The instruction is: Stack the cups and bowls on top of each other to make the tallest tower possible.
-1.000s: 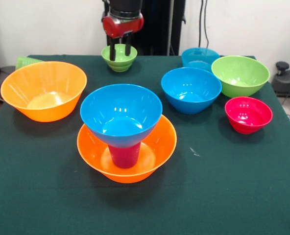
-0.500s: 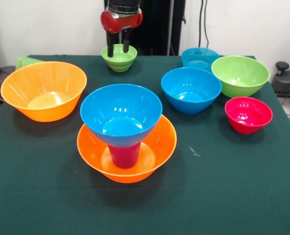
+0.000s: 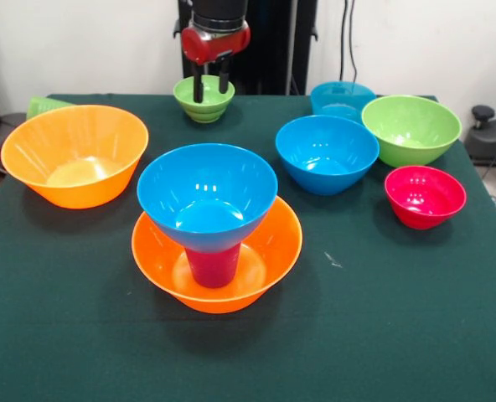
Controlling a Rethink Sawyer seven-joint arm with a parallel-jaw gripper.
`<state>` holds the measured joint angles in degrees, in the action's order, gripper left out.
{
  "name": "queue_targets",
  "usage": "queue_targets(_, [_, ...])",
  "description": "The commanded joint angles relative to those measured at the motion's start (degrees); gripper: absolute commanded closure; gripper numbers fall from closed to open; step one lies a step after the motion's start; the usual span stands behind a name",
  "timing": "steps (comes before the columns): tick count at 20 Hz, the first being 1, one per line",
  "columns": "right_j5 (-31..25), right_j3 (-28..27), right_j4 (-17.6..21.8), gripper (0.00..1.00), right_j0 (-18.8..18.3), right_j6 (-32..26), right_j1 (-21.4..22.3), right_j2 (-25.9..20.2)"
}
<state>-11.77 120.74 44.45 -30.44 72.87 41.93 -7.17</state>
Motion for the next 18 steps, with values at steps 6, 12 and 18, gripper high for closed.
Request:
queue_targets(6, [-4.34,-2.81,3.90,0.00,2.39,1.54,-6.68,-2.17])
queue_targets(12, [-3.84,-3.79,4.54,0.00,3.25,2.06,-8.42,-1.76])
queue_targets(18, [-4.87,-3.64,5.24,0.00,3.14,0.96,-8.13,-1.59])
